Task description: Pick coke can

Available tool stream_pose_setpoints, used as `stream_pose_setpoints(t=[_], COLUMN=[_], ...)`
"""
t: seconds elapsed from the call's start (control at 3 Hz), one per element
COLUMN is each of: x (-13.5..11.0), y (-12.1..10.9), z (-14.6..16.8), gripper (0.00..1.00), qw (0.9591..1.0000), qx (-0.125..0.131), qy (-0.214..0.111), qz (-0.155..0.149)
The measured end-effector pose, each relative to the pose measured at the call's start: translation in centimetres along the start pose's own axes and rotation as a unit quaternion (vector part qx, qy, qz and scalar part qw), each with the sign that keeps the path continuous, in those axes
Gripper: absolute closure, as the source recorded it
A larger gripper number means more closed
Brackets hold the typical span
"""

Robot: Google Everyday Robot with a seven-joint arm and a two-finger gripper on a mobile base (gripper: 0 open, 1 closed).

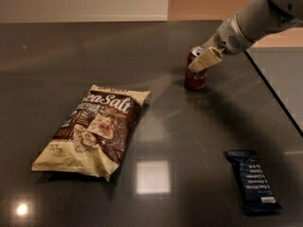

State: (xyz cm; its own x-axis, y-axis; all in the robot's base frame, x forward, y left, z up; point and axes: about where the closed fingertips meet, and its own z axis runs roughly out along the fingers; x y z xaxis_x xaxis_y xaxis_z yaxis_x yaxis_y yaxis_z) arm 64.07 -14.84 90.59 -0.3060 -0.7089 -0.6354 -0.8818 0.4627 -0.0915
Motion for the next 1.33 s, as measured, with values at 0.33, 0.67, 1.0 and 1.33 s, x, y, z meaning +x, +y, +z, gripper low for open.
stream_pose_setpoints(t=[0.33,0.67,1.0,1.33], x=[-0.8,-2.3,-4.2,-6.0], y=[0.4,1.0,1.8,2.4], z=[-1.4,-4.0,-7.0,-9.5], gripper=[0.88,1.0,1.0,1.0], qw=[1.0,0.9997,0.999,0.9978], qx=[-0.001,-0.001,-0.007,-0.013], qy=[0.002,-0.001,-0.014,-0.028], qz=[-0.009,-0.023,-0.042,-0.059])
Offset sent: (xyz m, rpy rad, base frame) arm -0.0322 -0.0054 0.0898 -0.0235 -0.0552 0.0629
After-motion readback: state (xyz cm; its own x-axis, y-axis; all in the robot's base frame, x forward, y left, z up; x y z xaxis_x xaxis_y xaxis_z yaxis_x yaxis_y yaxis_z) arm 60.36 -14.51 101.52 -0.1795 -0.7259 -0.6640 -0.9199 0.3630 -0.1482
